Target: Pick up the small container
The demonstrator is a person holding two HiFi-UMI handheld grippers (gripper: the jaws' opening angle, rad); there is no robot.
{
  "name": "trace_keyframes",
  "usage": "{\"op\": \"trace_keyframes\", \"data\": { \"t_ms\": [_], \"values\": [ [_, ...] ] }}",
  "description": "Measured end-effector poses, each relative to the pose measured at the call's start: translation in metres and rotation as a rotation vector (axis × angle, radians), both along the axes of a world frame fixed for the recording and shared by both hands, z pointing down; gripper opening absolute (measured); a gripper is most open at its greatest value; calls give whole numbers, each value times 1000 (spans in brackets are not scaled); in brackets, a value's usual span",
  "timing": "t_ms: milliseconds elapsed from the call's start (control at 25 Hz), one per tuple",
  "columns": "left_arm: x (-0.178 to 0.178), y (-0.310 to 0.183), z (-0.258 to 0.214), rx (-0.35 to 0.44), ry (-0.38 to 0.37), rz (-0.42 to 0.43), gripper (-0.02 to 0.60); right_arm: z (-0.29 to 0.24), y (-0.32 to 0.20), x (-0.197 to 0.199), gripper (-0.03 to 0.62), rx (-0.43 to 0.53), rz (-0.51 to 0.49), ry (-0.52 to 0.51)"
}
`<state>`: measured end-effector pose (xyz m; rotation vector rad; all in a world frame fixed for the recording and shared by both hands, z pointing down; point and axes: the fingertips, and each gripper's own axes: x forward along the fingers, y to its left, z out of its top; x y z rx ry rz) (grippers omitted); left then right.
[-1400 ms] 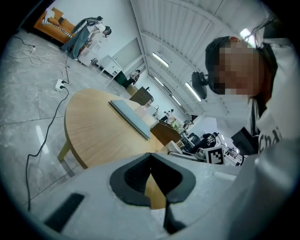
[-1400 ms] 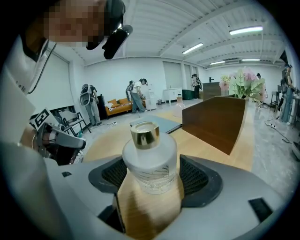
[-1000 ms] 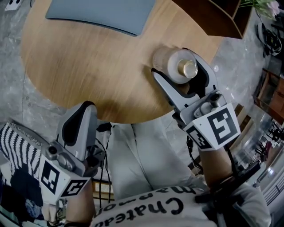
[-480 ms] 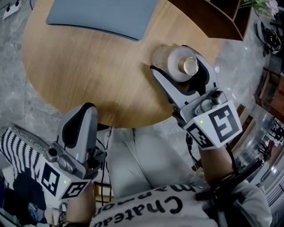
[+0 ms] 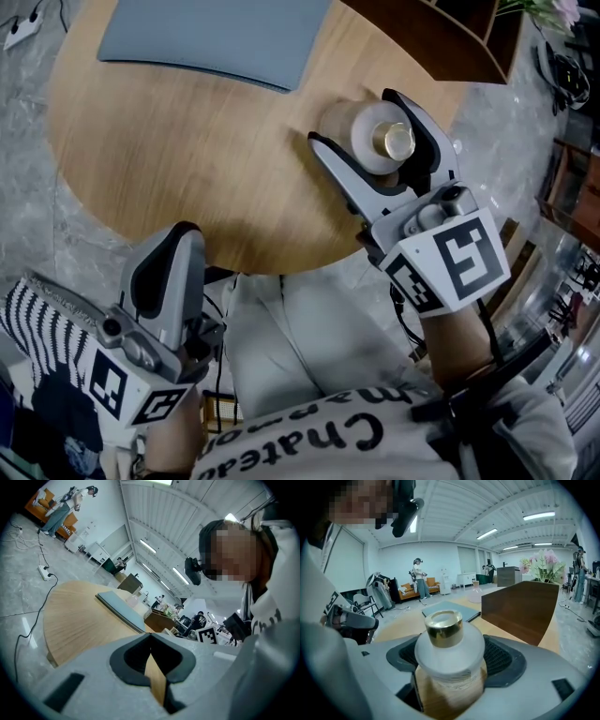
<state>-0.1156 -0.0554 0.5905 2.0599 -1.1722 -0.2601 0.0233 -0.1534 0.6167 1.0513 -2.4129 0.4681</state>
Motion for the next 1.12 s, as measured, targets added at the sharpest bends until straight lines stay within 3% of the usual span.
{"op": "trace_keyframes", "data": {
  "t_ms": [520, 920, 1120],
  "values": [
    [-4, 7, 5, -19, 4, -11, 14, 16, -6, 5, 341, -52, 28, 48],
    [0, -3, 1, -11, 27, 2, 14, 18, -3, 3, 339, -38, 11, 129],
    [7, -8, -1, -58, 59, -9, 14, 21, -3, 4, 339, -57, -4, 140]
  ]
}}
